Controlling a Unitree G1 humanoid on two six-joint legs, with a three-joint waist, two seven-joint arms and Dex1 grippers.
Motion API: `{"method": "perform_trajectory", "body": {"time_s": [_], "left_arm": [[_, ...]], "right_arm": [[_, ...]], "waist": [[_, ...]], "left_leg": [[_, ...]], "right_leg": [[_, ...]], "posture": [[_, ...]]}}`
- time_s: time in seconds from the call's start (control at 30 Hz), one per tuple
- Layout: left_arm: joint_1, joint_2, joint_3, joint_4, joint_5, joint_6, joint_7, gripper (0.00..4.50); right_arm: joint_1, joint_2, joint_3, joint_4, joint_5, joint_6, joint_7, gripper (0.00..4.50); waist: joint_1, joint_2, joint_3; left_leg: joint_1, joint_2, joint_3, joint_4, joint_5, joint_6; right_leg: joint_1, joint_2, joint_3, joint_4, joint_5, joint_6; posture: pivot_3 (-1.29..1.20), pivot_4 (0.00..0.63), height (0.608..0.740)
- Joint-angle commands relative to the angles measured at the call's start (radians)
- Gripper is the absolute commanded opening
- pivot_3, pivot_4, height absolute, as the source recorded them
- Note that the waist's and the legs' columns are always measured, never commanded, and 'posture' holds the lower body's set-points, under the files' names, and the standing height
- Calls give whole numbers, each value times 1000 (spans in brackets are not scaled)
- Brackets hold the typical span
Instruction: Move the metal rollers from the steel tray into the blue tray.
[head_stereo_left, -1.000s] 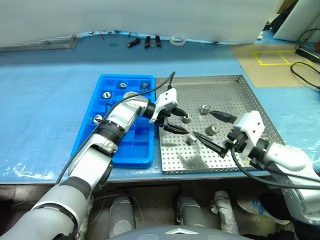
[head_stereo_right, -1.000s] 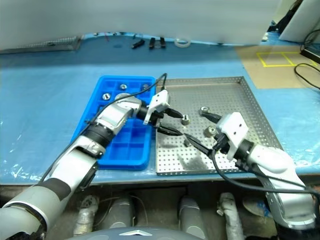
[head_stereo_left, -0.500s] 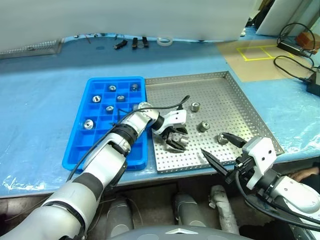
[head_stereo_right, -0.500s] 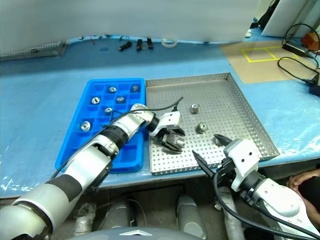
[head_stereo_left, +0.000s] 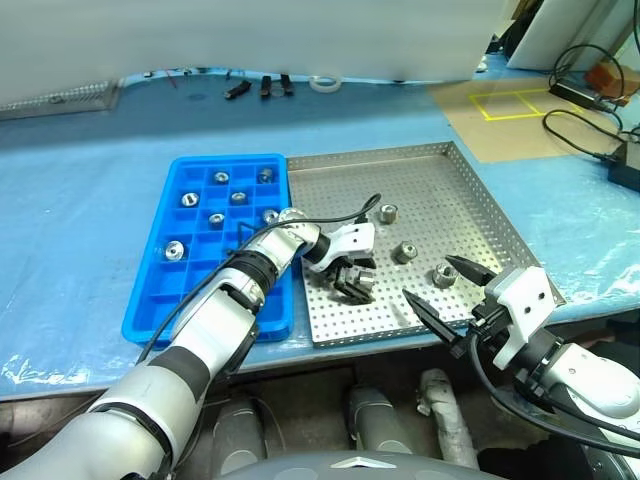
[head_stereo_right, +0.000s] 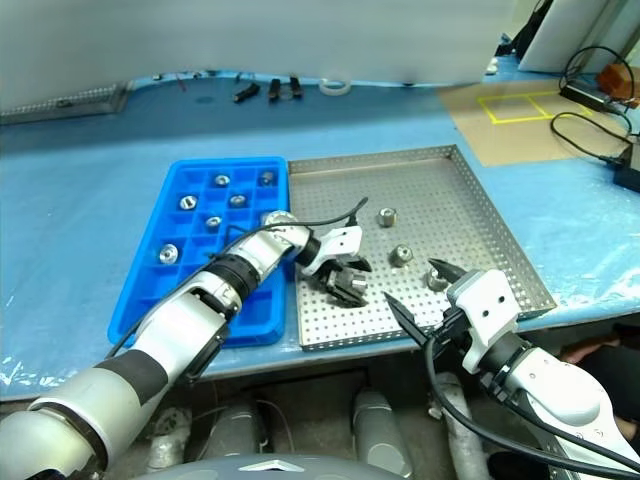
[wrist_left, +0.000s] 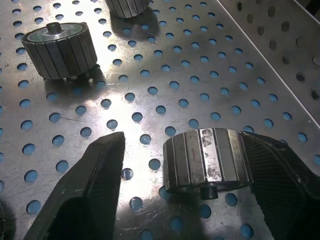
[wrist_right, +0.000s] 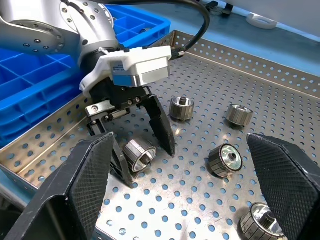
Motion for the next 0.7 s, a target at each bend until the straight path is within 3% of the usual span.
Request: {"method": "perform_trajectory", "body": {"time_s": [0.03, 0.07, 0.2, 0.27, 0.43, 0.7], "left_arm": [[11, 8, 8, -6, 24, -2, 29, 2656], [11, 8, 9, -6, 25, -2, 30, 2656], [23, 11, 30, -27, 5, 4, 10, 1707], [23, 10, 38, -26, 15, 12, 56, 1698], [47, 39, 92, -120, -56, 54, -24, 1698], [109, 156, 205, -410, -161, 178, 3, 1698]], "right_arm": [[-11, -12, -9, 4, 0, -27, 7, 4500], [-13, -13, -9, 10, 0, -31, 11, 4500], [-25, -15, 3, 33, -7, -49, 20, 4500], [-33, -18, 10, 45, -9, -58, 29, 4500], [-67, -34, 25, 71, -7, -69, 49, 4500], [-244, -100, 83, 159, 42, -64, 154, 4500]], "waist": [[0, 0, 0], [1, 0, 0], [0, 0, 0], [0, 0, 0], [3, 0, 0], [16, 1, 0]], "left_leg": [[0, 0, 0, 0, 0, 0], [0, 0, 0, 0, 0, 0], [0, 0, 0, 0, 0, 0], [0, 0, 0, 0, 0, 0], [0, 0, 0, 0, 0, 0], [0, 1, 0, 0, 0, 0]], "right_leg": [[0, 0, 0, 0, 0, 0], [0, 0, 0, 0, 0, 0], [0, 0, 0, 0, 0, 0], [0, 0, 0, 0, 0, 0], [0, 0, 0, 0, 0, 0], [0, 0, 0, 1, 0, -1]], "posture": [[-552, 150, 740], [-547, 150, 740], [-535, 150, 740], [-521, 150, 740], [-486, 150, 740], [-322, 150, 740]]}}
